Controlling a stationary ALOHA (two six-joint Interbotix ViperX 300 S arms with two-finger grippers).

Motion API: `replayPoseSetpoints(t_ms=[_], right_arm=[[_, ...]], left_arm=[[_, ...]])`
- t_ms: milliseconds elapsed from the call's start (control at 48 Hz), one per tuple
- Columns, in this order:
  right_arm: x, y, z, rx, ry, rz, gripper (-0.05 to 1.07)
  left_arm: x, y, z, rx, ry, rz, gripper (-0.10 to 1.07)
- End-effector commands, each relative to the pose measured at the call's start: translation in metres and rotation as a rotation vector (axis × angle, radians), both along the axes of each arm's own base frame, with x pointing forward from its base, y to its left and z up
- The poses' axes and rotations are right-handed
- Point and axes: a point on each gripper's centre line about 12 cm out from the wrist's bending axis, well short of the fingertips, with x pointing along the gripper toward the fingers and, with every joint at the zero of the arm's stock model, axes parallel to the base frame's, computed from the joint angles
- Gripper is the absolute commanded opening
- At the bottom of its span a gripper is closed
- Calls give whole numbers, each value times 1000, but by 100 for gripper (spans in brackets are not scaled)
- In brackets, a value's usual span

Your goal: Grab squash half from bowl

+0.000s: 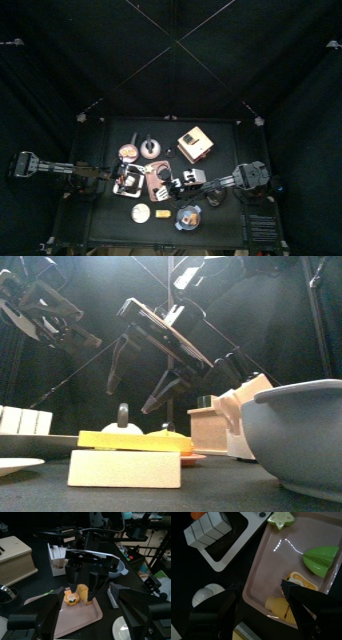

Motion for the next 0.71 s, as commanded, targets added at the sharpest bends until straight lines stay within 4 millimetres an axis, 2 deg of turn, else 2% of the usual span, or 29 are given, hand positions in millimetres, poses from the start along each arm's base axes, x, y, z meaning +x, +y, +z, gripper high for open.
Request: replayPoseSetpoints(t_ms=[0, 375, 688], right_arm=[[1, 5, 30, 19, -68, 9, 95], [-42, 71, 49, 197, 1, 6, 95], [-93, 120, 39, 359, 180, -27, 95]], left_arm=[[2, 1, 6, -1, -18, 3, 103], [2, 1, 6, -1, -19, 4, 103], [2, 1, 6, -1, -21, 4, 103]])
